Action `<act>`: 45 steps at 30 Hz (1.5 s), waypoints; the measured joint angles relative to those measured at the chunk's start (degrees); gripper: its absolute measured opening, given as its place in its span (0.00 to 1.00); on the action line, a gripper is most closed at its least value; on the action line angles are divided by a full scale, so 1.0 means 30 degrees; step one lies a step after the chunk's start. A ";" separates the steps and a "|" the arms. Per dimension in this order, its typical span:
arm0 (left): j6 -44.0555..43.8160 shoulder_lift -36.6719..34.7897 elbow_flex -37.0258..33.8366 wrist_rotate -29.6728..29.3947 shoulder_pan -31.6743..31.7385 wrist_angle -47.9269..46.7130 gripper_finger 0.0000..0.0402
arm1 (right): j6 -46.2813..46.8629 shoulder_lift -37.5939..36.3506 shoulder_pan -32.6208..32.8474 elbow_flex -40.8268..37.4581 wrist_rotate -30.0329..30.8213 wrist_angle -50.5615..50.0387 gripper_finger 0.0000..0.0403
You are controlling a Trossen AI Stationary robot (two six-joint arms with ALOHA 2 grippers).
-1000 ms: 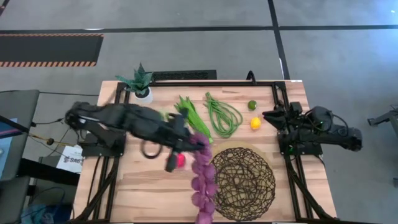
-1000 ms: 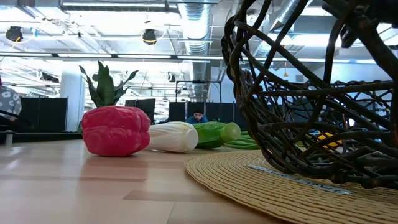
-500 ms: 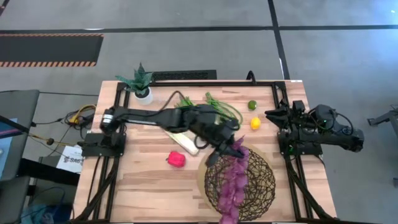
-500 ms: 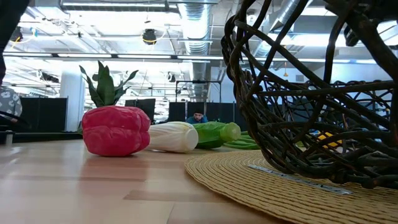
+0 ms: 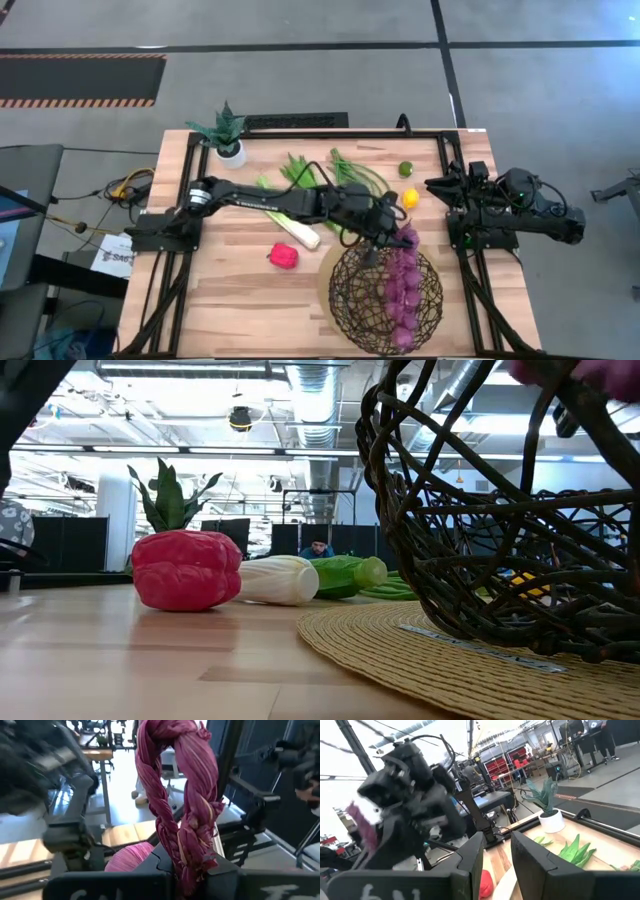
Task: Build produce basket
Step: Put the purple garlic into the black basket
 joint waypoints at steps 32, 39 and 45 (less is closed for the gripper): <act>-0.2065 0.3763 -0.0004 -0.0341 -0.0087 0.0011 0.03 | 0.0005 0.0007 0.0015 0.0000 -0.0036 -0.1367 0.30; -0.1571 0.3844 0.0015 0.0104 -0.0055 -0.0087 0.20 | 0.0000 0.0007 0.0015 0.0000 -0.0036 -0.1384 0.30; -0.1052 0.3873 0.1125 0.0230 -0.0051 -0.0758 0.31 | 0.0000 0.0007 0.0015 0.0000 -0.0036 -0.1530 0.30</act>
